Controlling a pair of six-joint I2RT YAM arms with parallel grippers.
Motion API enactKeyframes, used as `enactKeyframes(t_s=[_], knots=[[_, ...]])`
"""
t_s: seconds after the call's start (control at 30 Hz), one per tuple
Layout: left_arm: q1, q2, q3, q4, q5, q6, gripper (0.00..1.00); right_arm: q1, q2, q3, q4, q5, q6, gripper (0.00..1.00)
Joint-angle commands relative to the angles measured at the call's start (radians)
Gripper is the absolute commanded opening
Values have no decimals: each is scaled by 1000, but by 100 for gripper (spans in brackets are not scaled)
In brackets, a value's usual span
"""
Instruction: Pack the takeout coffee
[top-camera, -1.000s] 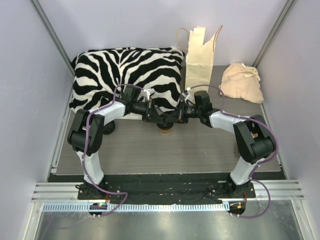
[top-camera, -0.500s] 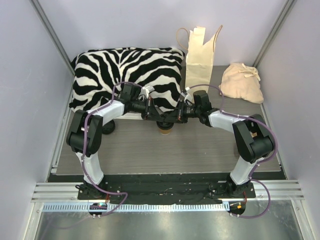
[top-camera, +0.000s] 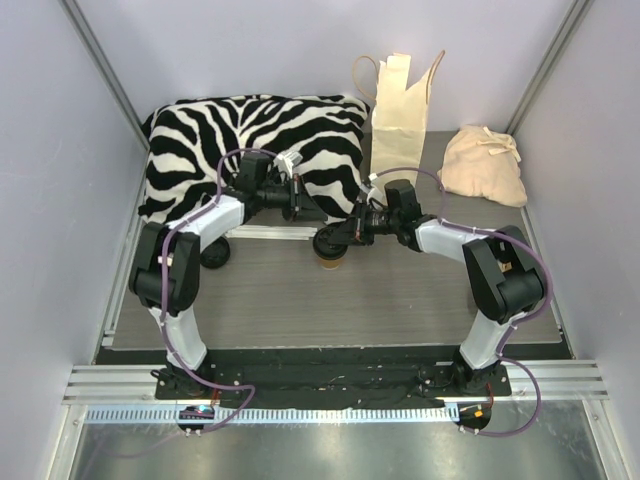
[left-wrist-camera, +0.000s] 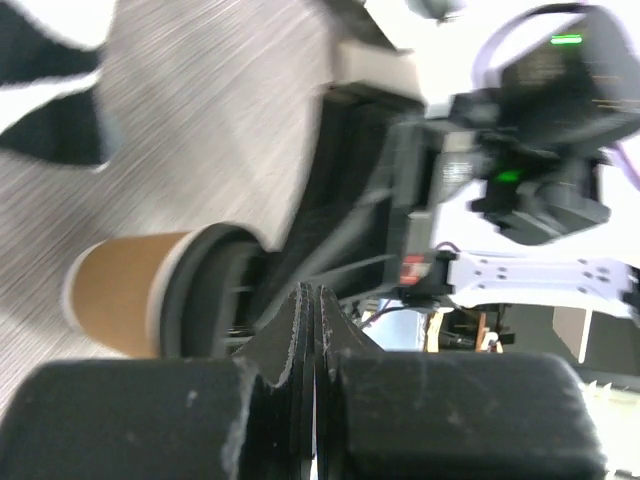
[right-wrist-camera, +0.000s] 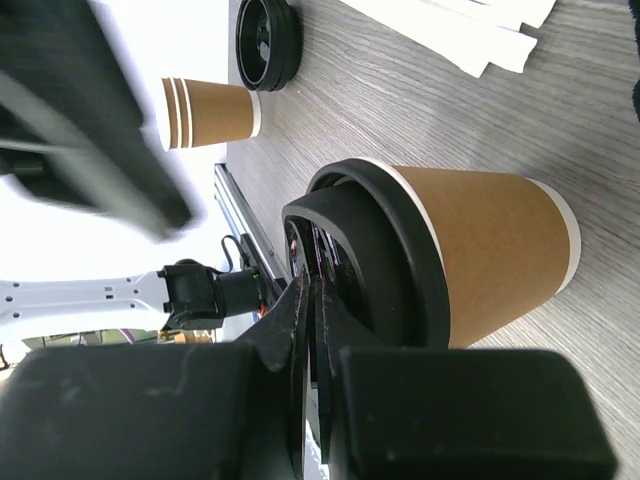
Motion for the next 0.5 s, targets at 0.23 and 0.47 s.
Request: enactKeyframes(t_s=[0.23,0.47], knots=[[60,164,-55,-142,-155,114,0,0,90,-17,-92,69,-84,1],[74,33,-47,-50,-34,79,0,0,82,4,-53,27,-60,1]])
